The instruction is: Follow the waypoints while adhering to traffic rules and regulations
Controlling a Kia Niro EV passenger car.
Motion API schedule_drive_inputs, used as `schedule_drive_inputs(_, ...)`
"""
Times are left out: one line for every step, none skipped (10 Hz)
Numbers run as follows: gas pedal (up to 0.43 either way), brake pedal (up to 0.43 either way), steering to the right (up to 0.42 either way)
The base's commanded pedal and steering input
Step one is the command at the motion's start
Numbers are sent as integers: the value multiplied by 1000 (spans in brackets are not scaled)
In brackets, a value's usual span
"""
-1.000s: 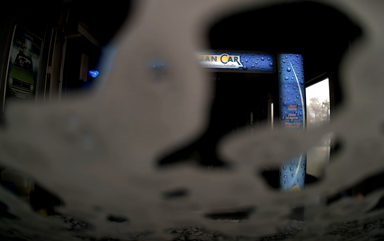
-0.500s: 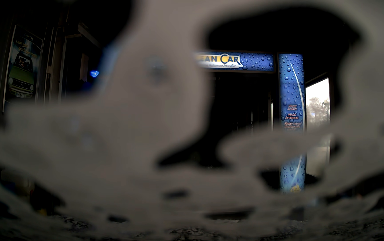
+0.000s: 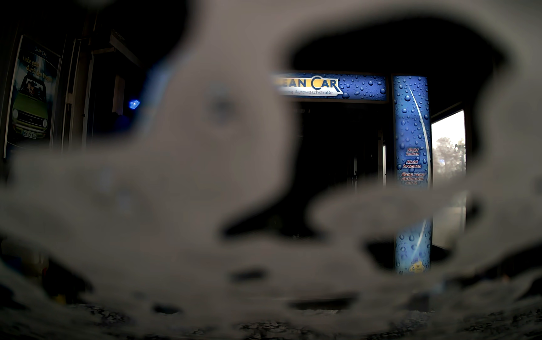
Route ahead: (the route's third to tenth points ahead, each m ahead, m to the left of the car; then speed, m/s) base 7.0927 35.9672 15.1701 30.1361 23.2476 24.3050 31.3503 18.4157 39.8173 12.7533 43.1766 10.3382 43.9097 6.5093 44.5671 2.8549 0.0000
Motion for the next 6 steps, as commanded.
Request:
schedule_drive_inputs(0, 0, -15)
schedule_drive_inputs(0, 0, -14)
schedule_drive_inputs(0, 0, -14)
schedule_drive_inputs(0, 0, -15)
schedule_drive_inputs(0, 0, -15)
schedule_drive_inputs(0, 0, -14)
